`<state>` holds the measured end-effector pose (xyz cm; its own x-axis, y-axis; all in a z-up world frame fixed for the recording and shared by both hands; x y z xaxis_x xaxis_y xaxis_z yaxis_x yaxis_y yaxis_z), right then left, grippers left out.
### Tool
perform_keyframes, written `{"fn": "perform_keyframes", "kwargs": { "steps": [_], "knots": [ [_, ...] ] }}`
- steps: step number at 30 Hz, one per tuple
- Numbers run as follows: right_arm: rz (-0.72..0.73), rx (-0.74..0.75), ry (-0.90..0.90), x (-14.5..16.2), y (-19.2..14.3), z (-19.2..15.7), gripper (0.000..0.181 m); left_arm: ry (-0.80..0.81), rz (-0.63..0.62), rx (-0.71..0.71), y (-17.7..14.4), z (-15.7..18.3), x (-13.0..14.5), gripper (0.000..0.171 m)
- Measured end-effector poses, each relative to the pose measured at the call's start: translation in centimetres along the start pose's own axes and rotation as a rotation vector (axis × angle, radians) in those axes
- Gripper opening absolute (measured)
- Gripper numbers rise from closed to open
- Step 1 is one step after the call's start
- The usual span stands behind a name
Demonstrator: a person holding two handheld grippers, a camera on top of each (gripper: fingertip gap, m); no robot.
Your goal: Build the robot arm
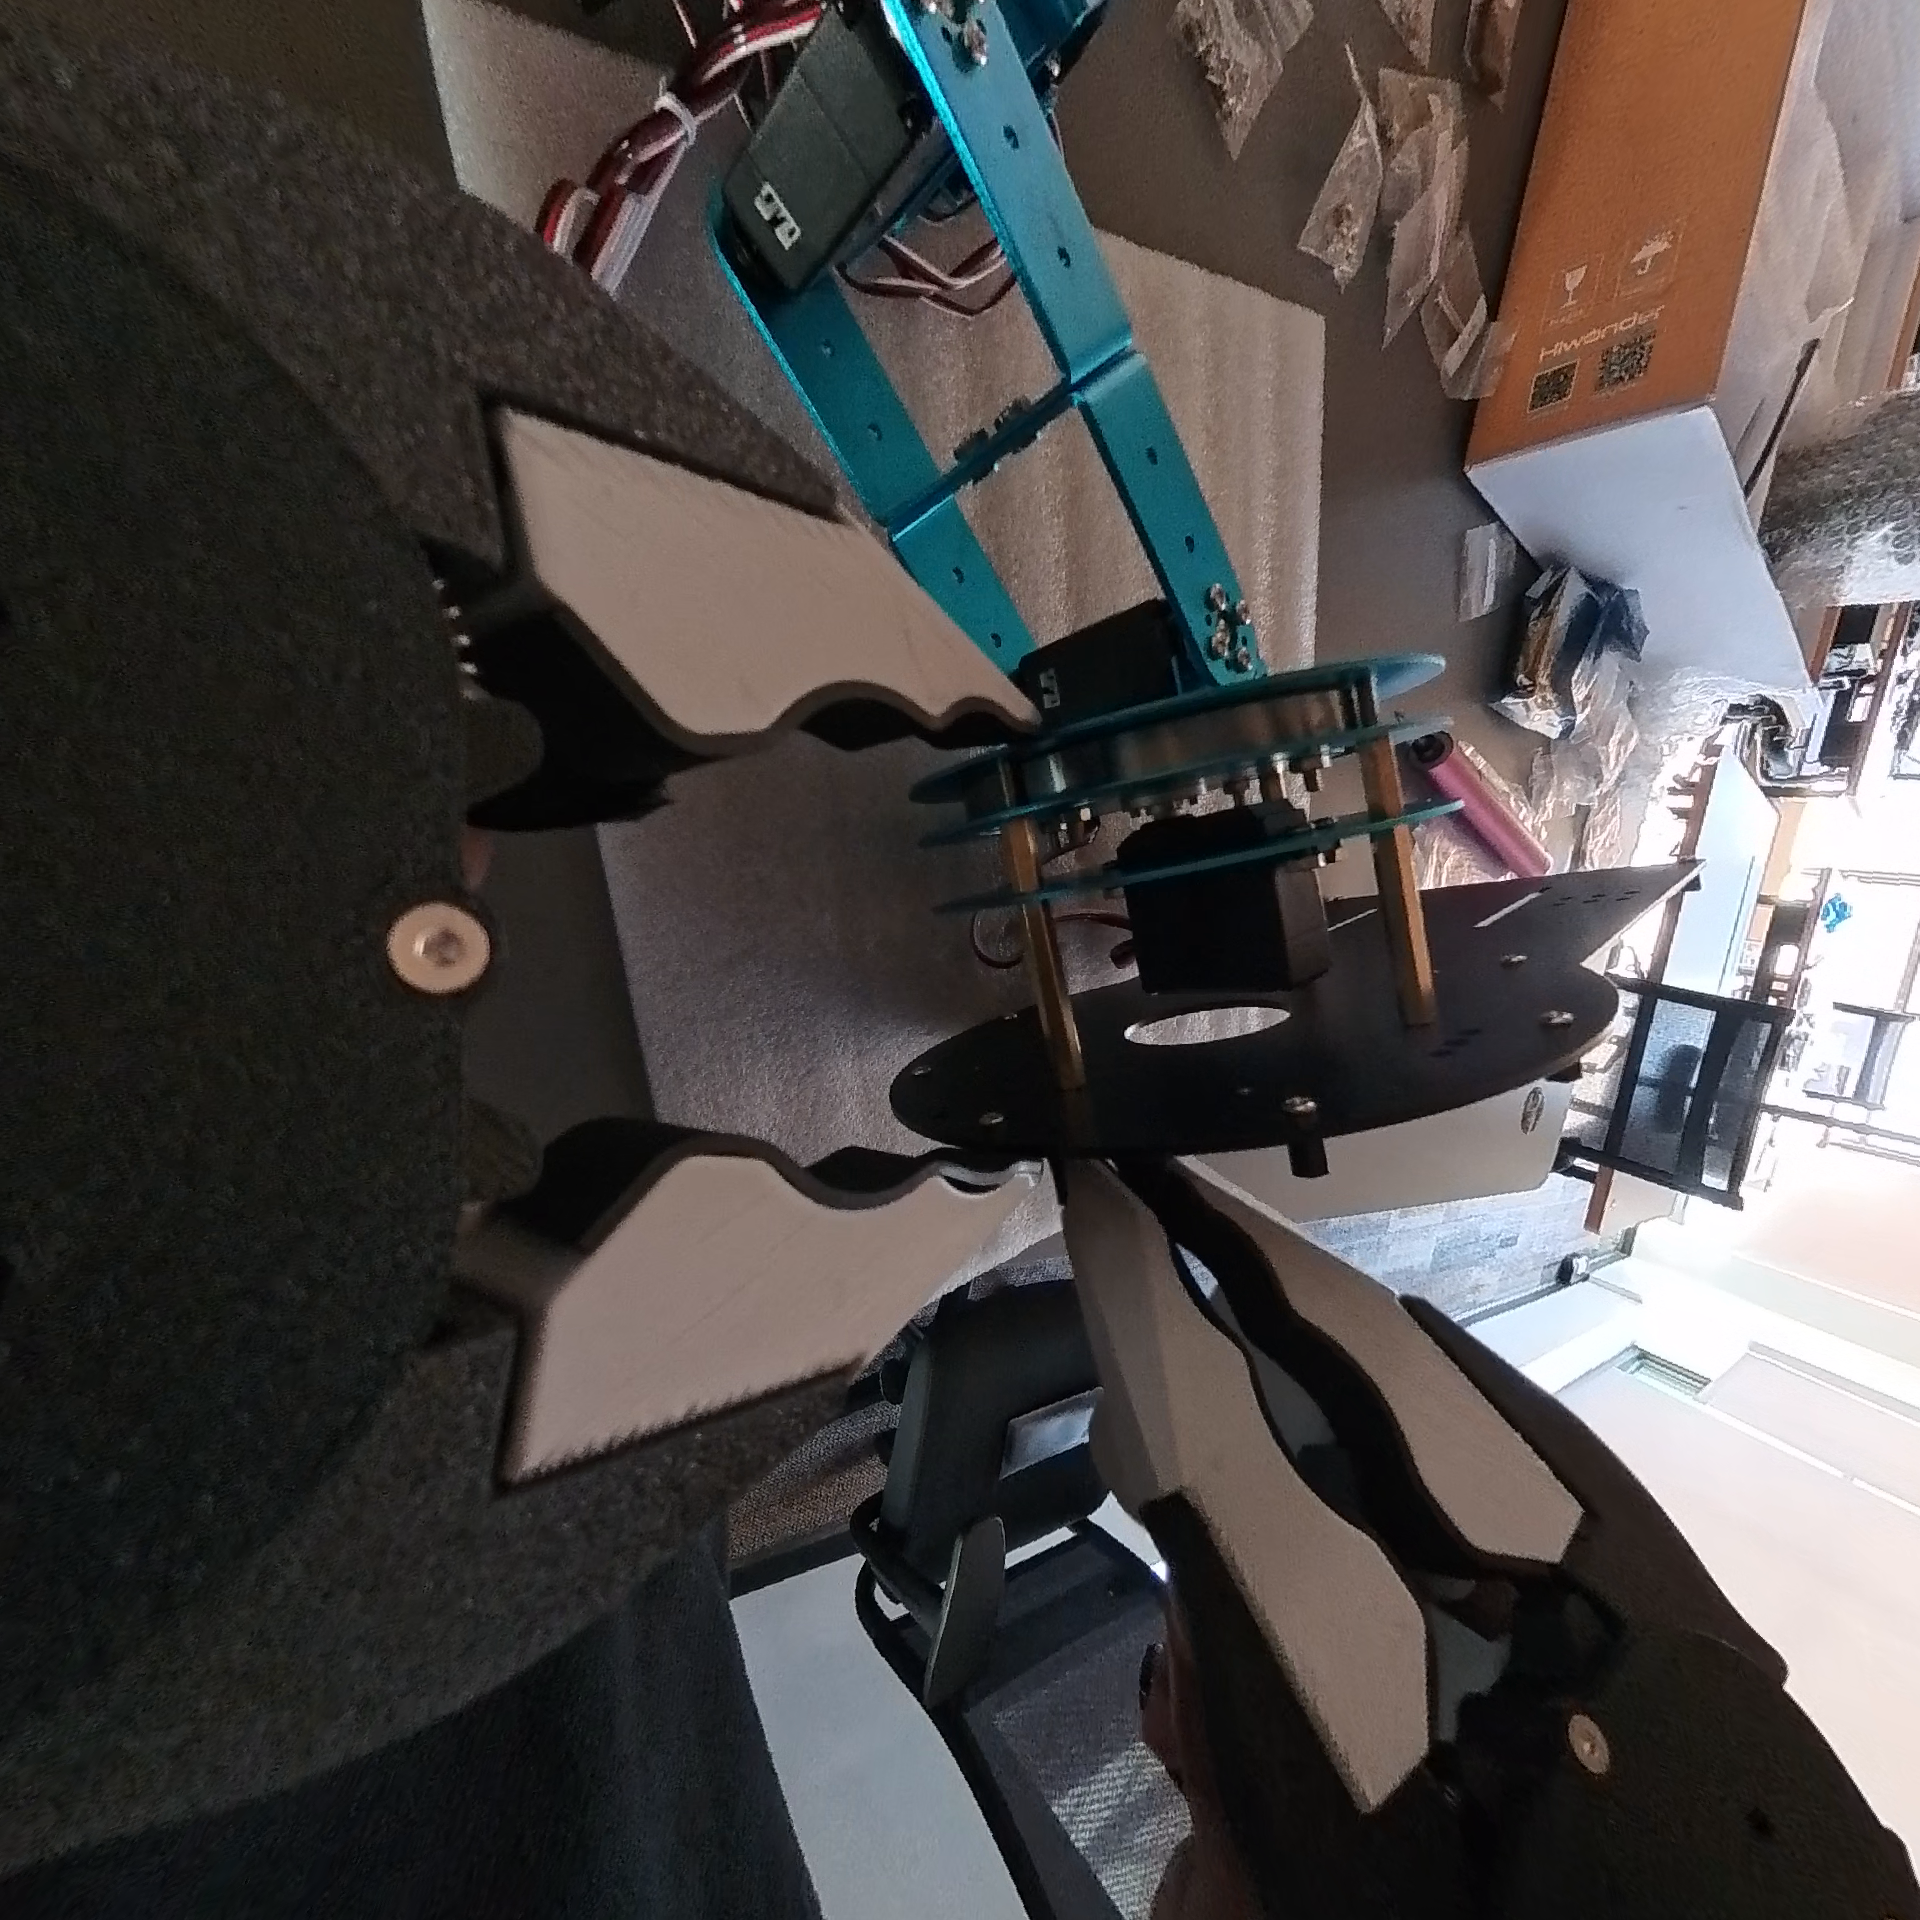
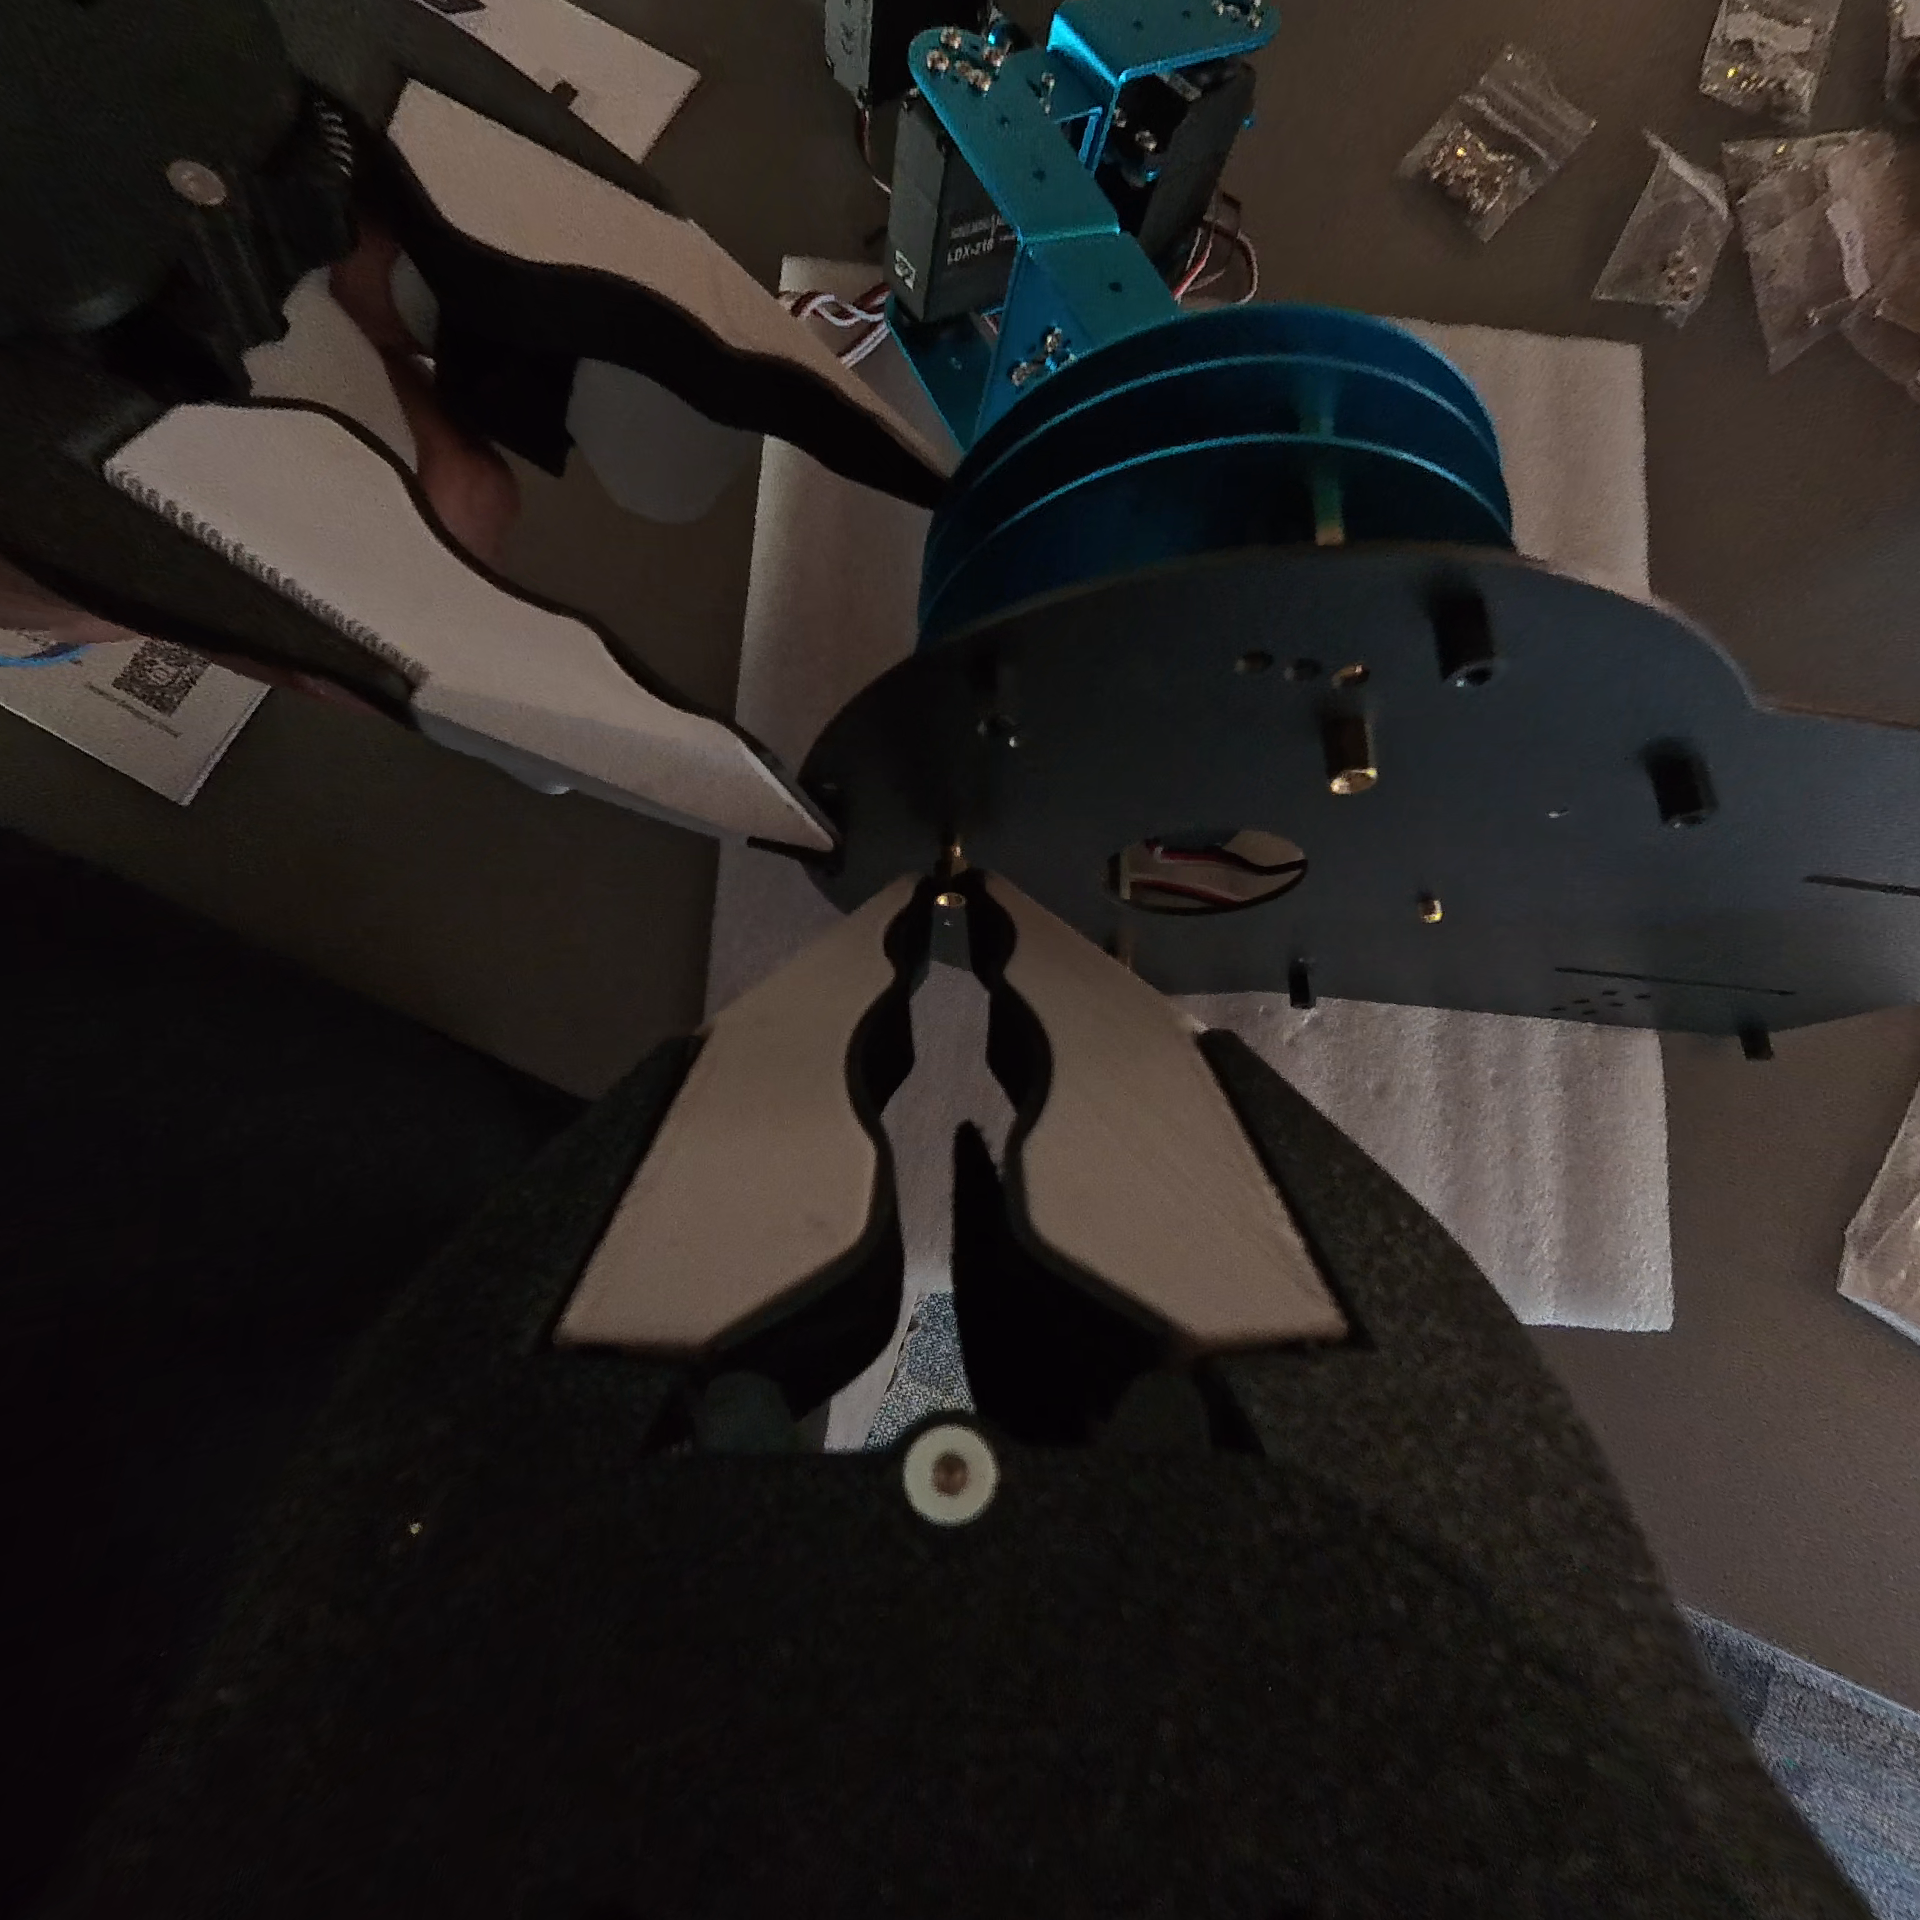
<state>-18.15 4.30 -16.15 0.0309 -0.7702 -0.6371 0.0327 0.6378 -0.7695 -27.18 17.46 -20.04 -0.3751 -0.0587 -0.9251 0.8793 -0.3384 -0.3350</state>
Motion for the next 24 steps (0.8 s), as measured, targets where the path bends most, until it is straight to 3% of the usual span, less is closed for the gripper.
{"fn": "perform_keyframes", "kwargs": {
  "steps": [6,14,18,24],
  "knots": [
    [0.015,-0.054,0.077,0.1,0.0,0.5,0.005,-0.003,0.0,-0.001,0.0,0.0,0.0,0.077],
    [0.097,-0.448,0.661,2.1,1.0,3.5,0.005,-0.004,0.002,-0.002,0.0,0.0,0.0,0.077],
    [0.136,-0.482,0.746,2.5,1.2,3.7,0.005,-0.005,0.001,-0.003,0.0,0.0,0.0,0.077],
    [0.133,-0.462,0.724,2.3,1.2,3.7,0.006,-0.006,0.0,-0.004,0.0,0.1,0.0,0.077]
  ]
}}
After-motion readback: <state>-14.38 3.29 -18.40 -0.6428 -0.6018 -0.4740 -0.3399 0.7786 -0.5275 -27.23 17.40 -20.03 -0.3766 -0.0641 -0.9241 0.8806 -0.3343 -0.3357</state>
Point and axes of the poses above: each gripper's, where its closed fingertips meet, y out along the fingers, x out of its underside, z = x × y across the jaws, the point moved 10 cm from there along -y, back along the fingers
